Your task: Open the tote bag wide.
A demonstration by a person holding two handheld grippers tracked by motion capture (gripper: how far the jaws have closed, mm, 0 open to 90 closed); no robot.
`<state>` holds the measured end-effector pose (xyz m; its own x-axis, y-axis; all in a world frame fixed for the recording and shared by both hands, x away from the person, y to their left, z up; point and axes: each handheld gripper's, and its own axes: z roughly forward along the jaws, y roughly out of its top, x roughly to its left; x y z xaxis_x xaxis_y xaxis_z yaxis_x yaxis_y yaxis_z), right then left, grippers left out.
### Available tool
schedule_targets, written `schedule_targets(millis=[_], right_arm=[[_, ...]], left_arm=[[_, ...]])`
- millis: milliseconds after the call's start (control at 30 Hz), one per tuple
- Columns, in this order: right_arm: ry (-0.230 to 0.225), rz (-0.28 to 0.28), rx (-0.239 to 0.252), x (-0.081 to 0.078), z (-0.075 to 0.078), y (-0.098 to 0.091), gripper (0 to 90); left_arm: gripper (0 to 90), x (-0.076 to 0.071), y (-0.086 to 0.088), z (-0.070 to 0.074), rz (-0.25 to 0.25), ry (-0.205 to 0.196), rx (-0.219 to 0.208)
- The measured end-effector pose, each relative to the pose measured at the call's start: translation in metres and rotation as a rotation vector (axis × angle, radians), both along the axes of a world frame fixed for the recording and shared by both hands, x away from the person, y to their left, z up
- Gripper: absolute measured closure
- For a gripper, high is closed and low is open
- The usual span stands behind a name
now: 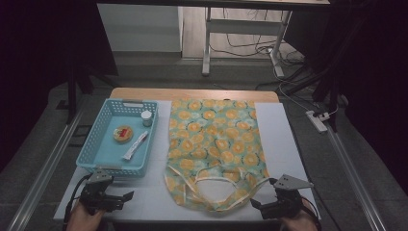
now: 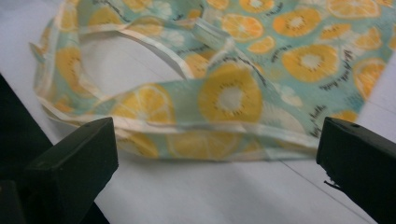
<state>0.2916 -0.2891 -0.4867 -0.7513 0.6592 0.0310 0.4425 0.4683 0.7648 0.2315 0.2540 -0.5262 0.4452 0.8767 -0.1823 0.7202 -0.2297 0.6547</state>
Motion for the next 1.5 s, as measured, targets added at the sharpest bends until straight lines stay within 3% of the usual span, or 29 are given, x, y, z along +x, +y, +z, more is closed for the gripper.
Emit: schedule_targets(millis=[500, 1033, 1267, 1500], right_arm=[[0.046, 0.054, -0.022, 0.003, 0.004, 0.031, 0.0], [0.059, 0.145, -0.042, 0.004, 0.004, 0.068, 0.0], [0.04, 0.173, -0.058, 0.004, 0.007, 0.084, 0.0], [0.068, 0.215, -0.079, 0.007, 0.002, 0.102, 0.0]], left_arm=[[2.5, 0.0, 0.0, 0.0, 0.0, -0.003, -0.001], [2.5, -0.001, 0.0, 0.0, -0.002, -0.006, 0.001], [2.5, -0.001, 0.0, 0.0, -0.002, -0.005, 0.002], [2.5, 0.0, 0.0, 0.0, -0.001, -0.005, 0.003]])
